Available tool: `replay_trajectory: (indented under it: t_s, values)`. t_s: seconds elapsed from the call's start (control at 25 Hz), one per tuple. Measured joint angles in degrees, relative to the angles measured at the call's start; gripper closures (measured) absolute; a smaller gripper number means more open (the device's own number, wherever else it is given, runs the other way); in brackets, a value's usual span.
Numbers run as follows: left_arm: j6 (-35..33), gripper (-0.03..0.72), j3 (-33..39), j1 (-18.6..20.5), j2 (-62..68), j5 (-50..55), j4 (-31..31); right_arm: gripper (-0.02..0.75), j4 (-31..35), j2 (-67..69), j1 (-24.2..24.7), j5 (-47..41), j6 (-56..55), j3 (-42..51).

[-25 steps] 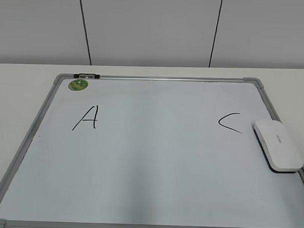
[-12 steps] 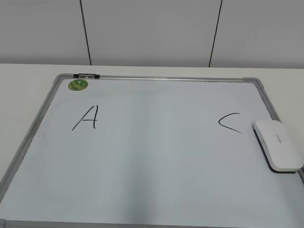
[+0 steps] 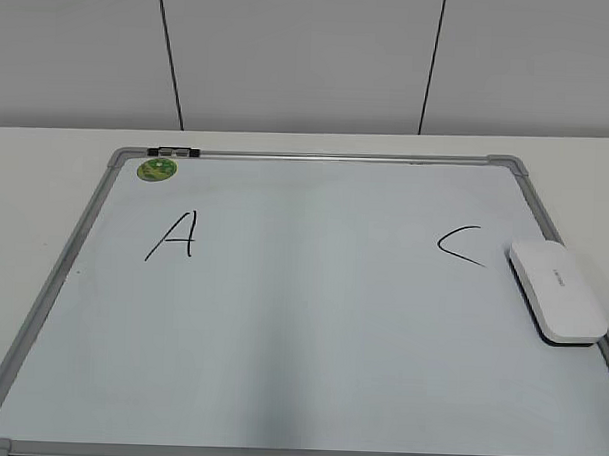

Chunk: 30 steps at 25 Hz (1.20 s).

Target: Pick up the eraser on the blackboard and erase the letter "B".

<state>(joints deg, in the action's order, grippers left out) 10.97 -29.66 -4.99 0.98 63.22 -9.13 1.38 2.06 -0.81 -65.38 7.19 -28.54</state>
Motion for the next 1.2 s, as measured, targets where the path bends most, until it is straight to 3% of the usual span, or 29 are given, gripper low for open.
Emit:
replay_trajectory:
  t_s: [1.2]
  values:
    - [0.00, 0.251, 0.00, 1.84, 0.00, 0.00, 0.00, 0.200, 0.00, -3.11, 0.00, -0.25, 0.12, 0.00]
